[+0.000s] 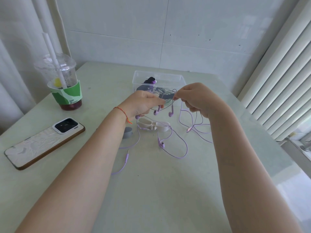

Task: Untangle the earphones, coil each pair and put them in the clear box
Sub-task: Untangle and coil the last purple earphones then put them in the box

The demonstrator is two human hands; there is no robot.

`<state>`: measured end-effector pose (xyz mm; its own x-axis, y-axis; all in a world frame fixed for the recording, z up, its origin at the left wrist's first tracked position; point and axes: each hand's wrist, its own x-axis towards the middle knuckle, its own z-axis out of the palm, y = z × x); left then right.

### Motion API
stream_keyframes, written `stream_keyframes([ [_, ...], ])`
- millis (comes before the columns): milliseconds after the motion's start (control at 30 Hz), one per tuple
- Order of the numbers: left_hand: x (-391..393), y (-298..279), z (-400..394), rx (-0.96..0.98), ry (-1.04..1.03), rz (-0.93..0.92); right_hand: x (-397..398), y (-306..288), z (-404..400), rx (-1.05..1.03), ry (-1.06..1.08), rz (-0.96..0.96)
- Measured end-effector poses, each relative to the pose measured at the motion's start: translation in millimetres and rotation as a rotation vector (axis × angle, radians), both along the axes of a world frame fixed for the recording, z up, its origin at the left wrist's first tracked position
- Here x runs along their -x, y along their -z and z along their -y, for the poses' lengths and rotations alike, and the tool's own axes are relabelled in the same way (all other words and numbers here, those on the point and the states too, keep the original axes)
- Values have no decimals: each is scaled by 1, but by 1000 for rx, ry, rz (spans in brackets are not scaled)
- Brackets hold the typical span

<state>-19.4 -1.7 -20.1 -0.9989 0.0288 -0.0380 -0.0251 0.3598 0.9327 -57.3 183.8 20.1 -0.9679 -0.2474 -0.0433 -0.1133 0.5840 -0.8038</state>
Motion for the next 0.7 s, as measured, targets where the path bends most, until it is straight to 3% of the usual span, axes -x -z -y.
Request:
stream_keyframes([
  [333,2,1,-1,-160,43,-36,-6,-2,3,226,-86,105],
  [533,0,-2,0,-314,-4,-70,-4,3,2,109,-41,90],
  [700,5,-1,4,-454,-174,-129,-8,2,3,-5,-103,35],
])
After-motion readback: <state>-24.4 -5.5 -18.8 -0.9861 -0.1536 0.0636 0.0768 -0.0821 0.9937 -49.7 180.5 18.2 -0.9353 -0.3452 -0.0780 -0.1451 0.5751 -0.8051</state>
